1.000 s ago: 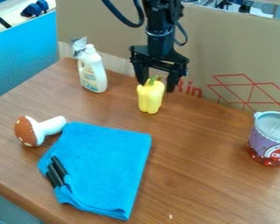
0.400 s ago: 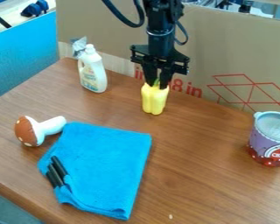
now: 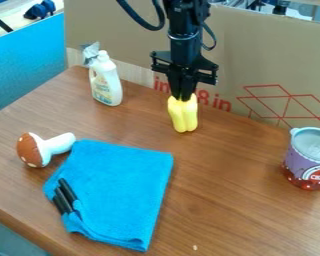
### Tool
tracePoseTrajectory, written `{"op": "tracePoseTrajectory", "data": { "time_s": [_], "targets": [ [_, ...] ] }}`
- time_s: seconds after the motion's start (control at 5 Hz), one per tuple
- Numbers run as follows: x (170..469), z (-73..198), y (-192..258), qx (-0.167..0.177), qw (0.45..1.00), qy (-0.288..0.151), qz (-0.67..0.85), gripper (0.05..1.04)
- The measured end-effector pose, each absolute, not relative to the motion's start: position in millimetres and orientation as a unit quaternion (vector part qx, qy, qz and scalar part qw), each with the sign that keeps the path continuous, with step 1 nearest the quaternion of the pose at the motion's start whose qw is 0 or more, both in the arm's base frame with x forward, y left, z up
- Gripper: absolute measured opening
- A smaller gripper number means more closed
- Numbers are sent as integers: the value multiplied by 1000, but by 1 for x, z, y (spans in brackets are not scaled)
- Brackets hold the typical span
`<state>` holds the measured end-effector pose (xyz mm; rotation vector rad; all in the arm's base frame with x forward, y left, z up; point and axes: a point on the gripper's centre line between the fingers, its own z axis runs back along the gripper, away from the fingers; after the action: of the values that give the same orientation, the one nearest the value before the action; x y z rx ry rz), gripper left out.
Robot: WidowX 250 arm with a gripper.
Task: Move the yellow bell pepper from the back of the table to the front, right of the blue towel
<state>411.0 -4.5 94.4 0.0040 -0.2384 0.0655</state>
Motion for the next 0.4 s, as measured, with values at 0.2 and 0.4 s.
{"op": "tracePoseTrajectory", "data": {
  "time_s": [0.2,0.4],
  "targets": [
    [394,106,-15,-8,993,-121,17,124],
    [367,132,-23,-6,989,-146,21,120]
  ]
}}
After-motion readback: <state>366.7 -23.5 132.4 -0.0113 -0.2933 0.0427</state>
